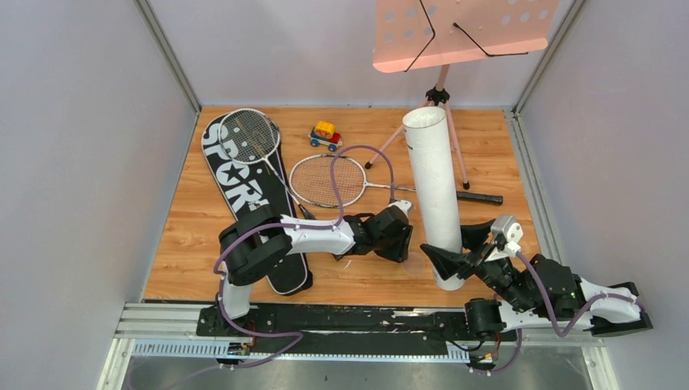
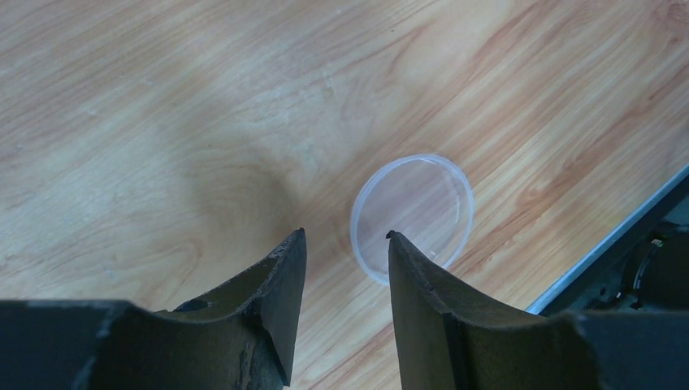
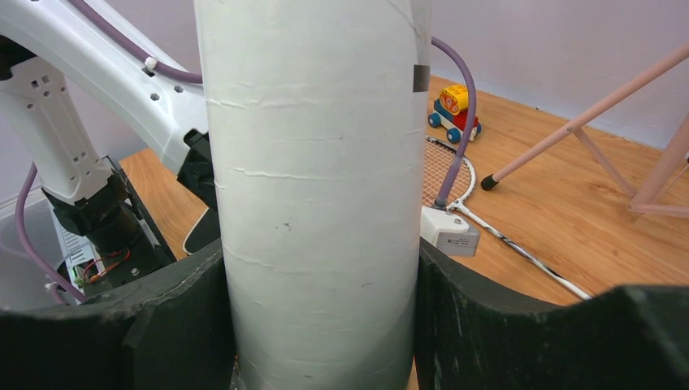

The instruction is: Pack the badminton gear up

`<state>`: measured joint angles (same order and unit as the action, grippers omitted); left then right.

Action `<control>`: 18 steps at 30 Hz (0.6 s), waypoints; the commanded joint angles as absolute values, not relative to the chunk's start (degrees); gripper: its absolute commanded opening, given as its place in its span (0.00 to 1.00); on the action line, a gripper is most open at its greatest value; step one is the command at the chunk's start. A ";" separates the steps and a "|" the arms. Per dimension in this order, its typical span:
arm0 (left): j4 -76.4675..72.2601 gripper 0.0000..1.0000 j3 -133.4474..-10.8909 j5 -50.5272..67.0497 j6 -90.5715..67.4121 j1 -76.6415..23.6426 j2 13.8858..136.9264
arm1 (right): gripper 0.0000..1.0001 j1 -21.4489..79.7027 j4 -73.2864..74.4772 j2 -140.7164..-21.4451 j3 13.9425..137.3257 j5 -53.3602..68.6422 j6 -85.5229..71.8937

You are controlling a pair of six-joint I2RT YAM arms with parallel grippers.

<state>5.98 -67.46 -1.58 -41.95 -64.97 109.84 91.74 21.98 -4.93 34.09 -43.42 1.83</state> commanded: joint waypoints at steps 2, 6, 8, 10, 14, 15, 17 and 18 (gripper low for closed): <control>4.05 0.49 -70.71 -3.59 -41.82 -66.81 111.68 | 0.17 91.97 19.90 -4.35 35.47 -42.79 0.87; 7.34 0.47 -72.48 -5.96 -41.48 -67.56 113.03 | 0.17 92.02 19.88 -4.31 35.33 -42.71 0.88; 9.64 0.46 -73.69 -7.77 -41.43 -67.96 113.51 | 0.17 91.99 19.86 -4.22 35.26 -42.74 0.79; 11.64 0.45 -74.27 -9.89 -41.40 -68.61 113.63 | 0.17 91.99 19.86 -4.14 35.24 -42.76 0.79; 16.25 0.39 -76.01 -13.82 -41.02 -69.71 114.18 | 0.17 91.95 19.89 -3.97 35.00 -42.80 0.62; 17.13 0.38 -76.46 -14.38 -40.80 -70.01 114.61 | 0.17 91.98 19.91 -4.02 34.98 -42.88 0.57; 19.57 0.34 -77.83 -16.13 -40.68 -70.38 115.36 | 0.17 91.98 19.91 -4.01 34.98 -42.90 0.46; 20.69 0.32 -78.34 -17.00 -40.64 -70.44 115.55 | 0.17 92.02 20.00 -4.04 35.05 -42.87 0.40</control>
